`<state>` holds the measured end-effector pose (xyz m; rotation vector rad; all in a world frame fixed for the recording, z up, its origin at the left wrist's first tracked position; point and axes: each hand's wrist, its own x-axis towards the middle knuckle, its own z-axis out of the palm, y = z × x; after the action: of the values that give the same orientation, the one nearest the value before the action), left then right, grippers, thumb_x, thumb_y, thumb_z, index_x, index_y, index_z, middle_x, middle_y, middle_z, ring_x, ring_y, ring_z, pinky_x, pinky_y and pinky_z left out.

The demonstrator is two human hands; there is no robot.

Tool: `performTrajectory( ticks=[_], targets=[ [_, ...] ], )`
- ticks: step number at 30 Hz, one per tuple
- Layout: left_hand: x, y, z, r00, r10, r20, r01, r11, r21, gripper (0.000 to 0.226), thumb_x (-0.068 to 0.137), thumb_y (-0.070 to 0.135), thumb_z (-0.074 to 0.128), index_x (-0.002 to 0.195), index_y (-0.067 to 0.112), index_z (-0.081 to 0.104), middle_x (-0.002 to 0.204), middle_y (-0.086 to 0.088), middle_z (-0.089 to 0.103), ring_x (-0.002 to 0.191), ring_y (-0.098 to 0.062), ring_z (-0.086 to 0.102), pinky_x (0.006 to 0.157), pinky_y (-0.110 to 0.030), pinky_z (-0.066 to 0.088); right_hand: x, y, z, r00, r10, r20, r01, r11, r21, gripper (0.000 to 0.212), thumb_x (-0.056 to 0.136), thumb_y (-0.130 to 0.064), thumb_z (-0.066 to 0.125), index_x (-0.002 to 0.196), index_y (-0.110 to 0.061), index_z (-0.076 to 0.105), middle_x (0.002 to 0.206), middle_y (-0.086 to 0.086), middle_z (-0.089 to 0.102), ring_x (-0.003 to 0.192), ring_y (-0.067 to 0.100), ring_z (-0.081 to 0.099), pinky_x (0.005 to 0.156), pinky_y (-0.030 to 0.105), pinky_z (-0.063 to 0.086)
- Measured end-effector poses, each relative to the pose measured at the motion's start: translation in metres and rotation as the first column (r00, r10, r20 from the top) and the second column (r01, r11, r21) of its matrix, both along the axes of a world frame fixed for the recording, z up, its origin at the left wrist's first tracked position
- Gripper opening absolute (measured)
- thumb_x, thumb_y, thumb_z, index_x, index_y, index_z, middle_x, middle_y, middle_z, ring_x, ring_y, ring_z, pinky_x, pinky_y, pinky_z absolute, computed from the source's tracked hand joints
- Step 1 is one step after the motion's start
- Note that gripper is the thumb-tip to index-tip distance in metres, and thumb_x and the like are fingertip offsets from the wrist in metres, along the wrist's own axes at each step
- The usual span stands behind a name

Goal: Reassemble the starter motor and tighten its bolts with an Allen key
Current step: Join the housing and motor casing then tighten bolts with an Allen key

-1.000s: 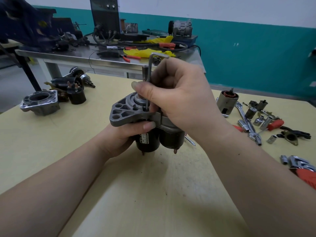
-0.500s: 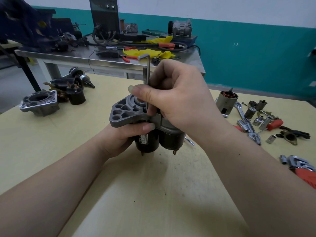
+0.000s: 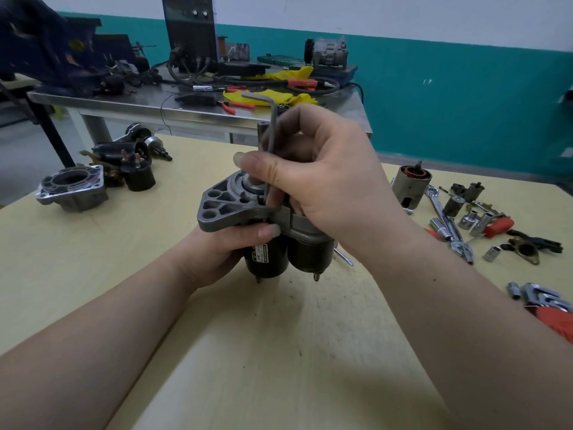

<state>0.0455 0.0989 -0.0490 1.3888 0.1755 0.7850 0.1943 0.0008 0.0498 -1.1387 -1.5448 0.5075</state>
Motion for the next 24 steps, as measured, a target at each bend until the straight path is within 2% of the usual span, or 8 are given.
performTrajectory(
  ticks=[4,7,10,13,16,19,22,24],
  targets=[
    [-0.0003,-0.0015,0.0021,1.000,0.001,0.005,-0.001,1.000,0.013,0.042,0.080,0.016,0.076,0.120,0.027,0.078,0.123,-0.006,0.077,0.123,-0.031,0.070,0.101,-0.039,0.058,0.0040,-0.0027,0.0025,0.995,0.095,0.034,-0.094,0.995,-0.028,0.015,0.103,-0.013,0.066,0.116,-0.020,0.070,0.084,0.000,0.077,0.067,0.009,0.070,0.058,0.017,0.052],
    [-0.0005,-0.0028,0.0038,1.000,-0.012,0.017,0.012,0.999,0.033,0.045,0.076,0.025,0.090,0.119,0.026,0.078,0.121,-0.005,0.077,0.121,-0.032,0.070,0.102,-0.041,0.058,0.0031,-0.0018,0.0027,0.995,0.059,0.080,-0.058,0.998,-0.019,0.006,0.098,-0.015,0.075,0.098,-0.021,0.075,0.080,-0.006,0.076,0.067,0.003,0.069,0.063,0.021,0.055],
    [0.0005,-0.0020,0.0023,1.000,-0.005,0.023,0.004,0.999,0.032,0.046,0.077,0.020,0.088,0.121,0.019,0.074,0.120,-0.008,0.077,0.120,-0.033,0.070,0.101,-0.042,0.058,0.0008,0.0010,0.0000,0.996,-0.058,0.063,0.058,0.998,0.011,0.028,0.084,-0.029,0.090,0.075,-0.028,0.063,0.072,0.002,0.072,0.060,0.010,0.069,0.056,0.030,0.057],
    [0.0013,-0.0012,0.0000,1.000,0.000,0.023,-0.001,1.000,0.029,0.044,0.080,0.012,0.076,0.123,0.012,0.068,0.118,-0.008,0.077,0.119,-0.031,0.071,0.100,-0.039,0.058,0.0017,0.0008,-0.0002,1.000,-0.009,-0.014,0.009,1.000,-0.019,0.023,0.088,-0.029,0.087,0.089,-0.024,0.065,0.076,0.005,0.077,0.058,0.015,0.070,0.050,0.020,0.051],
    [0.0000,-0.0008,-0.0001,1.000,0.002,0.011,-0.002,1.000,-0.001,0.041,0.080,0.013,0.075,0.120,0.020,0.076,0.119,-0.006,0.078,0.118,-0.029,0.072,0.099,-0.037,0.059,0.0057,-0.0019,0.0018,0.995,0.101,-0.009,-0.101,0.994,-0.029,0.010,0.101,-0.019,0.070,0.111,-0.020,0.070,0.083,0.002,0.078,0.064,0.014,0.071,0.053,0.014,0.049],
    [-0.0008,0.0003,0.0004,1.000,-0.006,-0.005,0.006,1.000,0.012,0.040,0.081,0.015,0.079,0.119,0.024,0.078,0.120,-0.004,0.078,0.118,-0.027,0.072,0.099,-0.037,0.059,0.0054,-0.0020,0.0018,0.994,0.109,0.018,-0.109,0.994,-0.012,0.011,0.102,-0.011,0.067,0.103,-0.020,0.073,0.082,0.001,0.077,0.066,0.013,0.069,0.054,0.013,0.049],
    [-0.0002,0.0010,0.0020,0.999,-0.035,-0.034,0.036,0.999,0.017,0.059,0.077,0.032,0.095,0.127,0.013,0.070,0.124,-0.008,0.076,0.123,-0.031,0.069,0.102,-0.039,0.057,0.0026,0.0009,0.0006,0.999,0.043,0.001,-0.043,0.999,-0.023,0.008,0.098,-0.017,0.075,0.092,-0.021,0.073,0.077,0.001,0.076,0.062,0.012,0.068,0.050,0.013,0.046],
    [0.0000,0.0033,0.0010,0.995,-0.015,-0.096,0.021,0.998,0.067,0.070,0.076,0.025,0.094,0.132,-0.001,0.062,0.129,-0.014,0.073,0.129,-0.035,0.066,0.105,-0.039,0.055,0.0025,0.0022,-0.0011,1.000,0.013,0.001,-0.013,1.000,-0.023,0.007,0.097,-0.021,0.077,0.091,-0.019,0.073,0.077,0.003,0.077,0.061,0.015,0.069,0.049,0.013,0.045]
  ],
)
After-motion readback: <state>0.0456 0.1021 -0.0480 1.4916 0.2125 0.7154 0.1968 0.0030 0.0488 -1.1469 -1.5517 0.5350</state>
